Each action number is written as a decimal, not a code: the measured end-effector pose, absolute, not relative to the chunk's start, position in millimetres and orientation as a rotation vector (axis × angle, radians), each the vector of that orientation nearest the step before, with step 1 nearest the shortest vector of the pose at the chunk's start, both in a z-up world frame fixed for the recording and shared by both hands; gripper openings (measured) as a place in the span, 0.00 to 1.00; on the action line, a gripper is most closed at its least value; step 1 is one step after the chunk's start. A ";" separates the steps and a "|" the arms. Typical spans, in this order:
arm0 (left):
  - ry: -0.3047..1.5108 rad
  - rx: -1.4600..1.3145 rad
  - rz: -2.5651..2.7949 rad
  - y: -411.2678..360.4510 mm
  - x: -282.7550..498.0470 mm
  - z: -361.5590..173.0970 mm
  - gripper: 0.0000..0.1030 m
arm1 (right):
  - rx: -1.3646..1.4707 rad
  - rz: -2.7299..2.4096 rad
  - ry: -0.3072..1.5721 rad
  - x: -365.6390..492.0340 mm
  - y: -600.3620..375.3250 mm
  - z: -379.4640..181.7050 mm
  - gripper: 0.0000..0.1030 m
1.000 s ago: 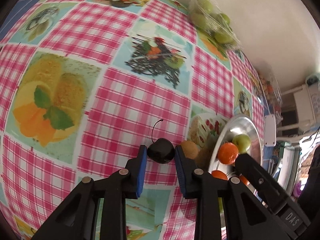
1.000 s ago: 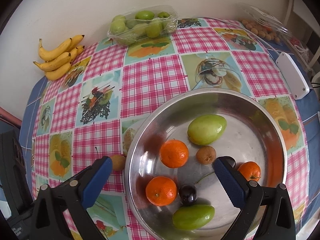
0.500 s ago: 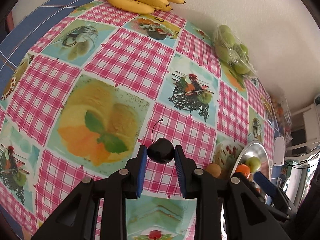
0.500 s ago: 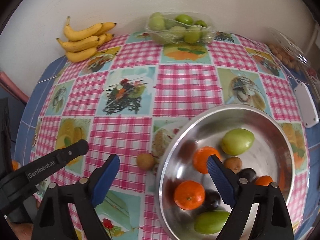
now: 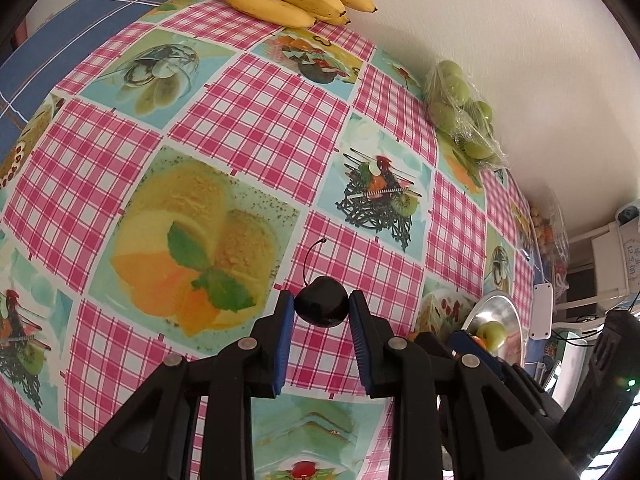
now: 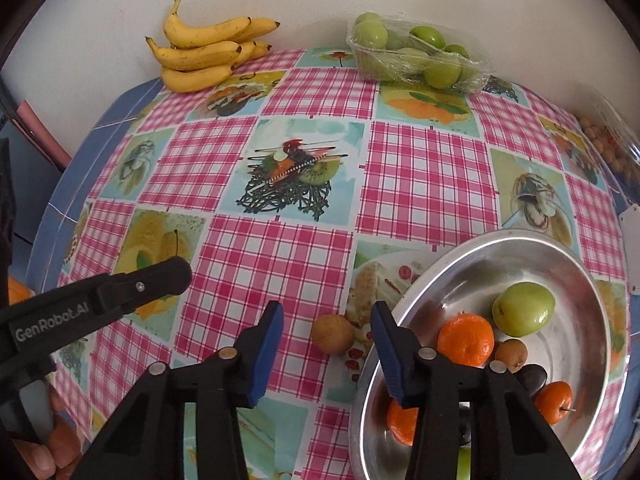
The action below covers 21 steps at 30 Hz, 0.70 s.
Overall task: Organize fruits
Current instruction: 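Grasp the brown kiwi on the tablecloth with the right gripper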
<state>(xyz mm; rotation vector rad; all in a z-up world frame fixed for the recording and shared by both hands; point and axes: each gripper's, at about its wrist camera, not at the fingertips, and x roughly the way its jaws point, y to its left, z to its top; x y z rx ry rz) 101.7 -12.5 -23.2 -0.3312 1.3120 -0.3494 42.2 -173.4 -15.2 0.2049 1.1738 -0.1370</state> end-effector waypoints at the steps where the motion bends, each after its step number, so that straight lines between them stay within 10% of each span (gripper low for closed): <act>1: 1.312 -0.334 -0.351 -12.6 102.0 -23.2 0.28 | 0.201 -0.136 1.180 43.4 -172.5 -16.8 0.45; 21: 1.309 -0.369 -0.354 -9.7 102.9 -21.5 0.28 | 0.015 -0.178 1.243 51.5 -150.2 -38.1 0.31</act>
